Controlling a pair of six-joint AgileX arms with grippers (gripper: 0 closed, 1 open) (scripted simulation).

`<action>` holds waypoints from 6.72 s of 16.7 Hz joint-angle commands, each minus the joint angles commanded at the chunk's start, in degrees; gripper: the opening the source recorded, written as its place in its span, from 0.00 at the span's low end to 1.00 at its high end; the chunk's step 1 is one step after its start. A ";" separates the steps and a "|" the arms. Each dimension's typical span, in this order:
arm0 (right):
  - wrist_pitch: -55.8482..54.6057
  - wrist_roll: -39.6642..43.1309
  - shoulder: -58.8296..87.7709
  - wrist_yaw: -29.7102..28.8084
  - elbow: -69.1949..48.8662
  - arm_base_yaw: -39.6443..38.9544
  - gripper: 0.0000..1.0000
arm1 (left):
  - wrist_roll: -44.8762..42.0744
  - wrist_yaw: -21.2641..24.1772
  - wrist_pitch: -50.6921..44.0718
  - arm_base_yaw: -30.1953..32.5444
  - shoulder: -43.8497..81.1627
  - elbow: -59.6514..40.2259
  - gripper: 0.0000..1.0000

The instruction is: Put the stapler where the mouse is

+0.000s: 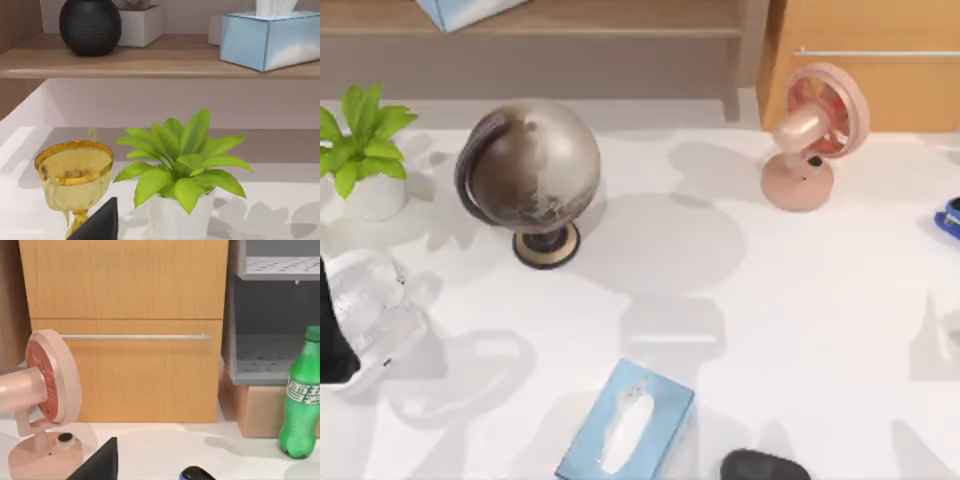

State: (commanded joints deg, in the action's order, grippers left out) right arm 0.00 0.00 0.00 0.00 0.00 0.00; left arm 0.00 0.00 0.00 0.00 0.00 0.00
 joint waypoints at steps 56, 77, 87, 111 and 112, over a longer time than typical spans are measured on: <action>54.66 47.44 128.60 -0.07 -93.12 3.37 0.55 | 0.00 0.00 0.00 0.00 0.00 0.00 1.00; 59.42 47.49 126.89 -0.14 -95.87 3.52 0.00 | 0.00 0.00 0.00 0.00 0.00 0.00 1.00; 60.40 41.71 122.58 -0.62 -98.13 0.71 0.00 | 0.00 0.00 0.00 0.00 0.00 0.00 1.00; 60.60 -36.75 118.68 -0.93 -88.84 -35.43 0.00 | 0.00 0.00 0.00 0.00 0.00 0.00 1.00; 60.60 -36.75 118.68 -0.93 -88.84 -35.43 0.00 | 0.00 0.00 0.00 0.00 0.00 0.00 1.00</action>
State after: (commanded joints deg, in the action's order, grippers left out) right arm 60.60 -36.75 118.68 -0.93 -88.84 -35.43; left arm 0.00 0.00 0.00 0.00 0.00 0.00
